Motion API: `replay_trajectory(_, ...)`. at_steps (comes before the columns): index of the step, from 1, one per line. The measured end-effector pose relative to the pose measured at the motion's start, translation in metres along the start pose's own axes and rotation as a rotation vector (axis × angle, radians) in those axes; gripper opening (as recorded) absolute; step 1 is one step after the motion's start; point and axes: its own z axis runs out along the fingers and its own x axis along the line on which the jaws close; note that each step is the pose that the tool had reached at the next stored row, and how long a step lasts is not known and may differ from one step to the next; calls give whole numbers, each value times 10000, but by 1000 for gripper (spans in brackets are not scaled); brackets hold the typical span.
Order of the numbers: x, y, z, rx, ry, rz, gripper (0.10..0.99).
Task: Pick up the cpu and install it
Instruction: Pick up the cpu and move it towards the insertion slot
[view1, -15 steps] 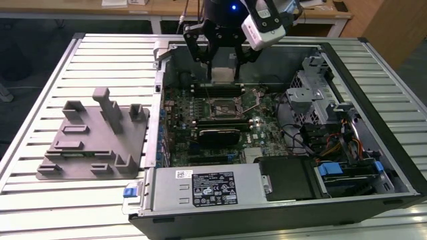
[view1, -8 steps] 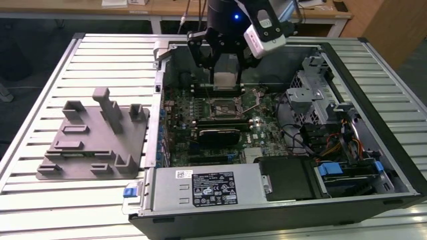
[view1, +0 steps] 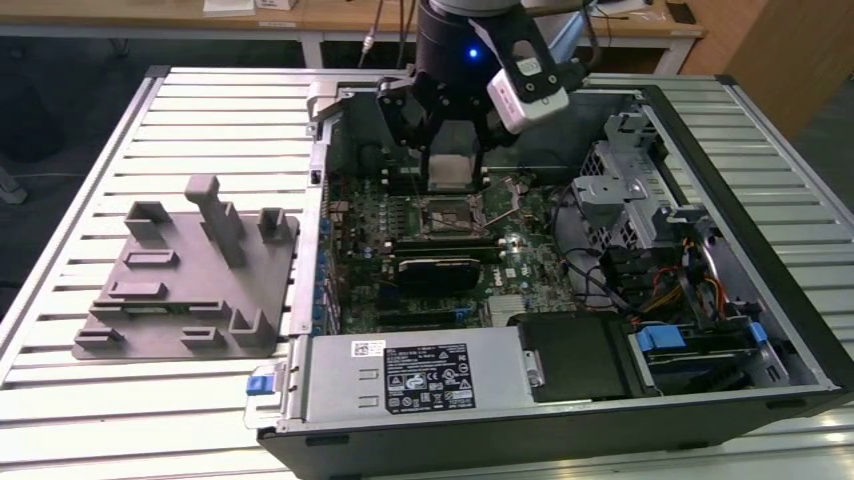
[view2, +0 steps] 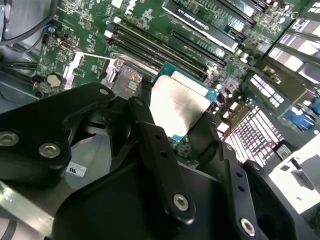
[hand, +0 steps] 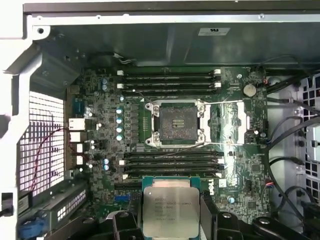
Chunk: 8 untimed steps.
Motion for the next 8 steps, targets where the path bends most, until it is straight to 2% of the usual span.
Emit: replay_trajectory(8,-6,20,144,2,14,1,541)
